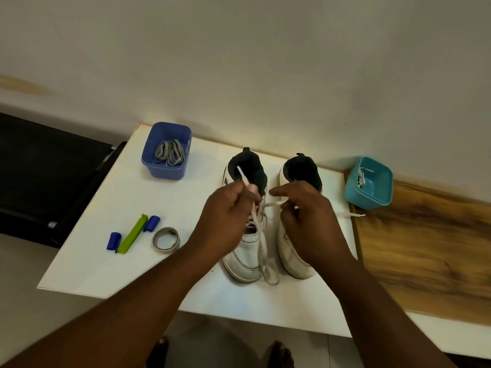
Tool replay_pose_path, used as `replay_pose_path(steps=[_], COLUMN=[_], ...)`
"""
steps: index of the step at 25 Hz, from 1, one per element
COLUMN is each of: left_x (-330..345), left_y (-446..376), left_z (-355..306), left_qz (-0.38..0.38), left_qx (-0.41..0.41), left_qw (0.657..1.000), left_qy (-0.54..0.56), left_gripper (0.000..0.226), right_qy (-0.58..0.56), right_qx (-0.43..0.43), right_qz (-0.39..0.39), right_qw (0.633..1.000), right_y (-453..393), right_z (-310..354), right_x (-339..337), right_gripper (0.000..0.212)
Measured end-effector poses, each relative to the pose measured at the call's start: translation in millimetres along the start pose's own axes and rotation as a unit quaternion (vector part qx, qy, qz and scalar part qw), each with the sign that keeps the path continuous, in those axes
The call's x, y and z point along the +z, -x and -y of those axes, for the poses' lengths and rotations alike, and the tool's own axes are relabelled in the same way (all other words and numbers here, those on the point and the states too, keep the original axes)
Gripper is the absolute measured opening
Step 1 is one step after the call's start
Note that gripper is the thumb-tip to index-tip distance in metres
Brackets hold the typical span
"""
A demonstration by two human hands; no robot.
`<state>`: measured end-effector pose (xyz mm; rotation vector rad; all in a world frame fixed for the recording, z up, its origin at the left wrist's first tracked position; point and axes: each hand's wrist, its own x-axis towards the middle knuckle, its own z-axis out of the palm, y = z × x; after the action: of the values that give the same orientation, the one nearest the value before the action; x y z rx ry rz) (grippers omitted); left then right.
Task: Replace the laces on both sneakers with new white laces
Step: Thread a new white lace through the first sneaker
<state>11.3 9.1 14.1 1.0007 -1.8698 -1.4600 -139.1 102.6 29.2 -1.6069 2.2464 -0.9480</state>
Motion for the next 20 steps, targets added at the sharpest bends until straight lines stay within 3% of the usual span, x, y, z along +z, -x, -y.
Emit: replay_pose_path(steps=[1, 4, 7, 9, 12, 15, 20], left_x=[2.2, 9.0, 10.4, 6.7, -9.1, -17.8, -3.3], left_y=[4.2, 14.4, 17.2, 12.5, -4.9, -16.5, -9.0], left_z=[2.7, 5.8, 2.4, 0.2, 9.5, 24.1, 27.6], left_qz=[0.024, 0.085, 0.097, 0.05, -0.11, -0.153, -0.103], left_qx=[0.042, 0.089, 0.078, 0.039, -0.096, -0.197, -0.124], left_qw=[0.997, 0.984, 0.984, 0.988, 0.985, 0.967, 0.973], left_qy=[-0.063, -0.13, -0.128, -0.138, -0.092, -0.047, -0.165], left_gripper=[0.031, 0.025, 0.022, 0.023, 0.018, 0.027, 0.045], right_qy=[-0.056, -0.202, -0.247, -0.296, -0.273, -0.253, -0.108], right_qx=[0.034, 0.09, 0.114, 0.157, 0.205, 0.228, 0.119], right_qz=[-0.032, -0.008, -0.007, 0.002, -0.005, 0.007, -0.016], right_qw=[0.997, 0.975, 0.962, 0.942, 0.94, 0.94, 0.987], right_y=[0.1, -1.6, 0.9, 1.0, -0.9, -1.4, -0.9], right_z=[4.6, 20.7, 25.1, 23.7, 15.3, 12.9, 5.9], right_x=[2.7, 14.9, 18.9, 15.4, 16.7, 22.6, 31.1], right_gripper=[0.028, 0.018, 0.022, 0.028, 0.03, 0.029, 0.025])
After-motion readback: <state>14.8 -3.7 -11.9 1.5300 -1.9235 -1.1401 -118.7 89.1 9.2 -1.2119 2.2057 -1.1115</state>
